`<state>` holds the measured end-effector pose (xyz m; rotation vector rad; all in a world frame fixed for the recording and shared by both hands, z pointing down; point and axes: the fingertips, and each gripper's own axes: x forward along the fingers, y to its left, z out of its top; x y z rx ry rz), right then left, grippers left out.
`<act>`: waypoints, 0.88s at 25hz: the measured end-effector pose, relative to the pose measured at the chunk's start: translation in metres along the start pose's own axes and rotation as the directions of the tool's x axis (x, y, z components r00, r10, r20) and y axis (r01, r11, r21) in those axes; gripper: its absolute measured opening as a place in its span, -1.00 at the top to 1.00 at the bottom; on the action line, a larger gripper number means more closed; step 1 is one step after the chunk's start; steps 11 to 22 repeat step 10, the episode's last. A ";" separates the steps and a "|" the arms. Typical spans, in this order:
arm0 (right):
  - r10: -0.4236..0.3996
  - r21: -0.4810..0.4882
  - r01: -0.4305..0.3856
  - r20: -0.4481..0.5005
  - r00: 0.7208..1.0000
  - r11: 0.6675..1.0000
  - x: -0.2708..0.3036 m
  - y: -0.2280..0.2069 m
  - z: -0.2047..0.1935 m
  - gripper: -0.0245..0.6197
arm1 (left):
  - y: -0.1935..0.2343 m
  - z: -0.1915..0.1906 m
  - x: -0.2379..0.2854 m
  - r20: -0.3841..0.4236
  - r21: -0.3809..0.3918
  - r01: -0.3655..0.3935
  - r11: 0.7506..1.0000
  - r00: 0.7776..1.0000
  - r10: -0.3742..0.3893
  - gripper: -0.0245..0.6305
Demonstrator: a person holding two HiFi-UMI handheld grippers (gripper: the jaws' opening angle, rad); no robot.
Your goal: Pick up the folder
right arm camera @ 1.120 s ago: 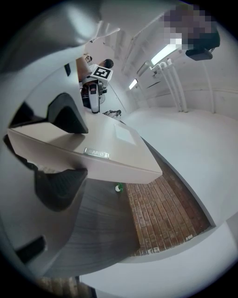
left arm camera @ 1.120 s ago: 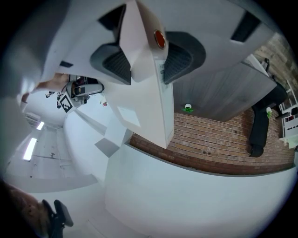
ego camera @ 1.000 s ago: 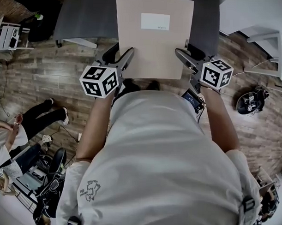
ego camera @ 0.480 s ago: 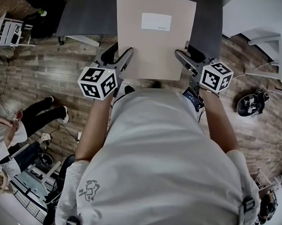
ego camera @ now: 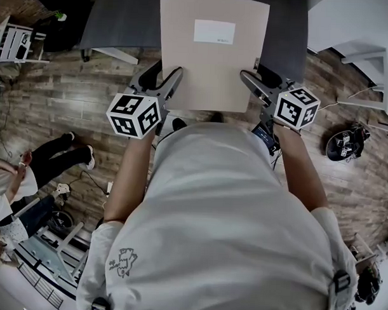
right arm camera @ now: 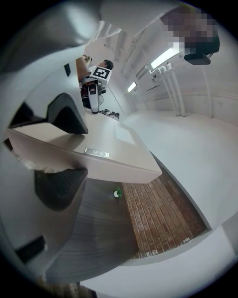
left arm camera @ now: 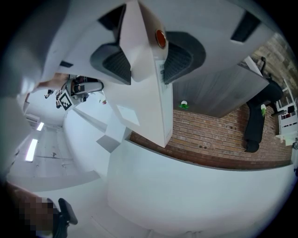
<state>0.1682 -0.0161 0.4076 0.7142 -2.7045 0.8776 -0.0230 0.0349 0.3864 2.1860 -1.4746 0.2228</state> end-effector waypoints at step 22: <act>-0.005 -0.003 0.005 0.003 1.000 1.000 -0.002 0.000 0.000 0.18 | 0.000 -0.003 0.001 -0.001 -0.009 0.005 1.000 1.000 -0.005 0.20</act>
